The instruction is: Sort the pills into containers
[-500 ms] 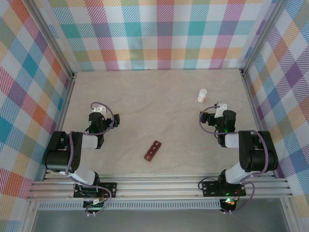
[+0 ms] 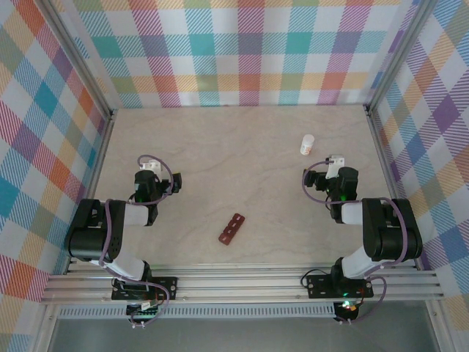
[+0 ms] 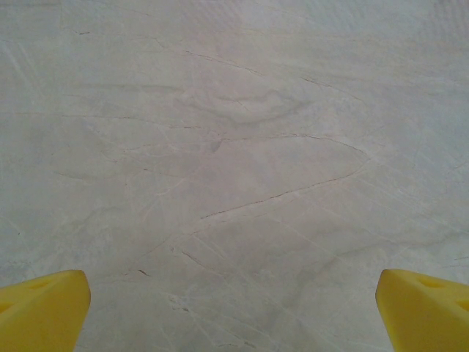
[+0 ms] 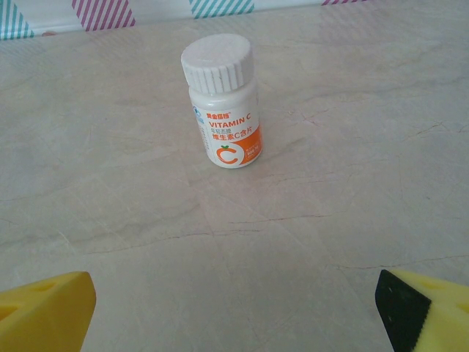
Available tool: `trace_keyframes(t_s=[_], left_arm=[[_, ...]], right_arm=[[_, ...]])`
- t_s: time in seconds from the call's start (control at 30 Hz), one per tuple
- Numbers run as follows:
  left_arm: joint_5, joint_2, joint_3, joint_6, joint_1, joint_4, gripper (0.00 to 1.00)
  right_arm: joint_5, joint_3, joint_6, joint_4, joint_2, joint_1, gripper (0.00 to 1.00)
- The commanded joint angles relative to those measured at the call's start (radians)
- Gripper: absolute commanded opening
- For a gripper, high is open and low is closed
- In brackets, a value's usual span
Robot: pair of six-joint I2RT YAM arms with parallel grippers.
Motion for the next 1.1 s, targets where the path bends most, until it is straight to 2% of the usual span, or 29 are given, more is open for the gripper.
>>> trace_keyframes(t_s=[0.0,0.87,1.0,1.07], left_arm=[[-0.005,-0.001,0.018,-0.008,-0.003,0.014,1.00],[0.027,-0.006,0.021,-0.009,0.008,0.009,1.00],[0.038,-0.043,0.054,0.005,0.003,-0.081,1.00],[0.032,-0.074,0.107,-0.003,0.001,-0.203,1.00]], right_arm=[[0.004,0.010,-0.010,0.007,-0.006,0.005,0.99],[0.008,0.017,-0.008,-0.016,-0.023,0.005,0.99],[0.024,0.040,-0.003,-0.107,-0.080,0.004,0.99],[0.041,0.027,0.005,-0.101,-0.099,0.005,0.99]])
